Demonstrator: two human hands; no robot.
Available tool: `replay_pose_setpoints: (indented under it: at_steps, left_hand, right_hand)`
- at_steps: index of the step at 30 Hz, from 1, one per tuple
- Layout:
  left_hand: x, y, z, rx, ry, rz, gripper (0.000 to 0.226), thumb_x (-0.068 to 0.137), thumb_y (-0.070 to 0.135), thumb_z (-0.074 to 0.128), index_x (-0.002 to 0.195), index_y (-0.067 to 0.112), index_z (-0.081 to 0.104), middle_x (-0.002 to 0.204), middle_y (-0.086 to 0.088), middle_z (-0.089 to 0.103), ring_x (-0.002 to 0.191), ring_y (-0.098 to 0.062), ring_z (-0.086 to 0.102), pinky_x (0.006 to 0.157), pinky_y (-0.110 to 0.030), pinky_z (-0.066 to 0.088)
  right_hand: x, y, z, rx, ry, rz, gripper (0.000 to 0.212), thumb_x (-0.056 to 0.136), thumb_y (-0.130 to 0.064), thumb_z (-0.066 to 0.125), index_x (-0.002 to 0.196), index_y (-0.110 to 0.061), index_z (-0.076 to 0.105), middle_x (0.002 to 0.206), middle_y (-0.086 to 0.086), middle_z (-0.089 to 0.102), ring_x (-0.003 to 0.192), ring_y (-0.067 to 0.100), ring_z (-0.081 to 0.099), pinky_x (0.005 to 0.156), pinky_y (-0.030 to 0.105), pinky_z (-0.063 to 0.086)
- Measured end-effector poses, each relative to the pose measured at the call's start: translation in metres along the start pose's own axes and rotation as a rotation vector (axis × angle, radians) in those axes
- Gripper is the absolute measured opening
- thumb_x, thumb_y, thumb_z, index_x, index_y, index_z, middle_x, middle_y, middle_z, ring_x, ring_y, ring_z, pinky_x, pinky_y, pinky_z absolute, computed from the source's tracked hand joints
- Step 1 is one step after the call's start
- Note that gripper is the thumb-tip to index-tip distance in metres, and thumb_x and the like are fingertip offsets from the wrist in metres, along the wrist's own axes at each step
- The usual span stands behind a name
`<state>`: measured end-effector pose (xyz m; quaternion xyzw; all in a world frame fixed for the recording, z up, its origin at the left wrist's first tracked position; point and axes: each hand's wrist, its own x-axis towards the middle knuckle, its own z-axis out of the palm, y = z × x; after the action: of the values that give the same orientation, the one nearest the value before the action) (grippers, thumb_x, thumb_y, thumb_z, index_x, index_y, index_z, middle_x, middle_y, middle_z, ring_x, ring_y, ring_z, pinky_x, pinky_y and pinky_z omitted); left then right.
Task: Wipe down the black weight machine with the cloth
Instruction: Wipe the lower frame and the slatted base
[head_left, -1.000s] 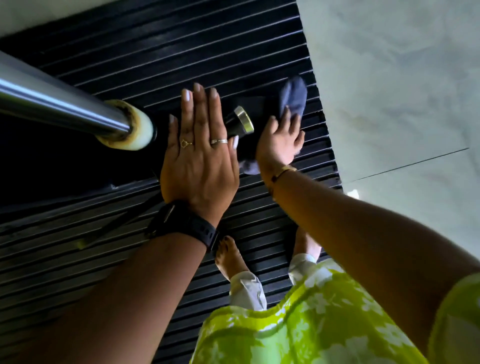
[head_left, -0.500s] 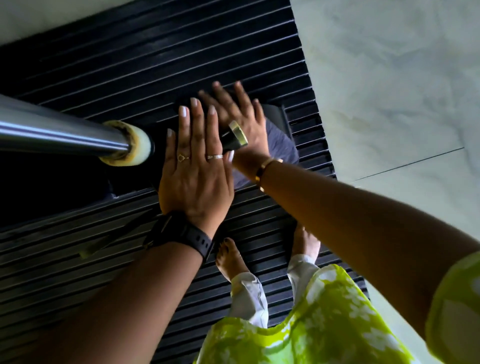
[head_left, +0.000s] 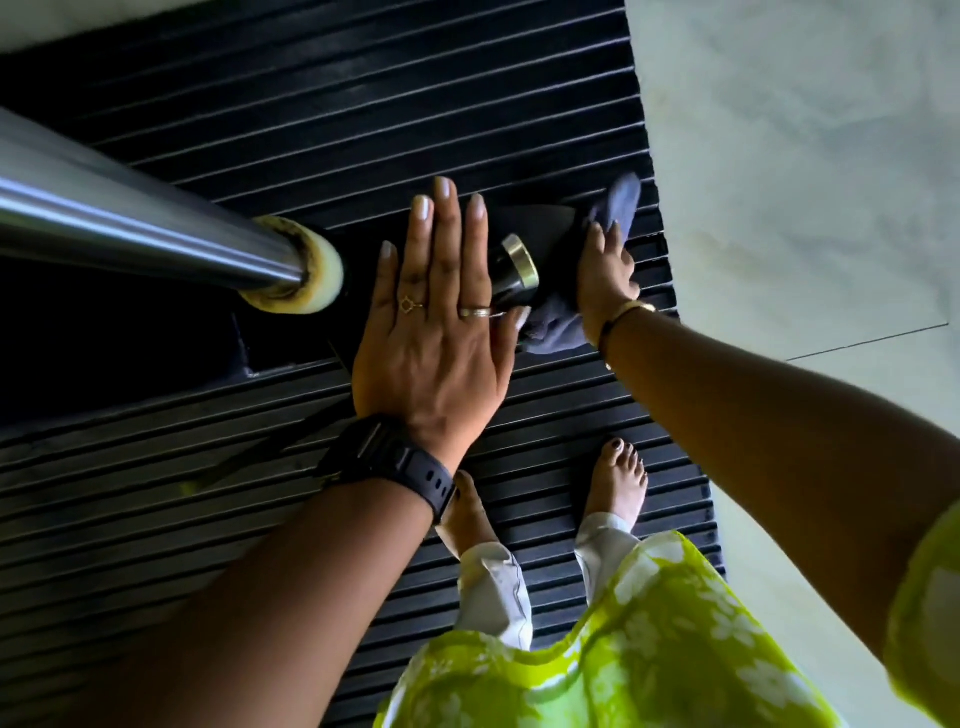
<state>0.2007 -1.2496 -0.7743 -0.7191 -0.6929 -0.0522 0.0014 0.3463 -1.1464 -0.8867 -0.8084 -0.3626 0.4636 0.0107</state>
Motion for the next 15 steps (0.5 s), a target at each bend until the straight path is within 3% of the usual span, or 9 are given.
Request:
replay_pose_setpoints:
  at_steps: [4,7,9,12,15]
  left_hand:
    - [0.001,0.000,-0.002,-0.013,-0.010,0.001,0.069,0.101,0.048,0.022,0.152,0.003,0.011,0.159,-0.019,0.018,0.147,-0.029,0.014,0.118,-0.041,0.013]
    - [0.002,0.000,-0.005,-0.004,-0.037,-0.011,0.068,0.101,0.046,0.023,0.152,0.002,0.014,0.159,-0.019,0.019,0.147,-0.029,0.018,0.118,-0.040,0.011]
    - [0.003,0.002,-0.010,-0.006,-0.064,-0.024,0.067,0.100,0.044,0.024,0.152,0.001,0.016,0.159,-0.018,0.020,0.146,-0.028,0.019,0.118,-0.039,0.010]
    - [0.003,0.002,-0.020,-0.042,-0.136,-0.028,0.065,0.099,0.040,0.021,0.152,0.002,0.018,0.159,-0.016,0.020,0.146,-0.027,0.019,0.118,-0.037,0.007]
    - [0.007,0.007,-0.041,-0.099,-0.222,-0.018,0.063,0.099,0.039,0.015,0.152,0.006,0.017,0.160,-0.011,0.017,0.148,-0.025,0.016,0.118,-0.039,0.006]
  right_hand:
    - [-0.037,0.000,0.007,-0.160,0.044,-0.177,0.048,0.105,-0.022,0.019,0.153,-0.024,0.021,0.163,-0.001,0.007,0.148,0.020,0.008,0.113,0.039,0.013]
    - [-0.070,0.001,0.014,-0.248,0.111,-0.327,0.051,0.105,-0.028,0.023,0.155,-0.026,0.011,0.163,0.003,0.006,0.148,0.018,0.011,0.112,0.036,0.015]
    - [-0.090,0.001,0.009,-0.391,0.090,-0.494,0.052,0.104,-0.021,0.027,0.155,-0.023,0.013,0.162,0.006,0.008,0.147,0.022,0.016,0.108,0.038,0.023]
    - [-0.110,0.007,-0.011,-0.458,-0.026,-0.707,0.045,0.103,-0.017,0.034,0.147,-0.023,0.039,0.159,0.007,0.025,0.126,0.036,0.040,0.096,0.043,0.042]
    - [-0.128,0.008,-0.043,-0.528,-0.069,-0.797,0.036,0.102,-0.021,0.043,0.136,-0.022,0.052,0.148,0.004,0.044,0.116,0.035,0.047,0.086,0.046,0.051]
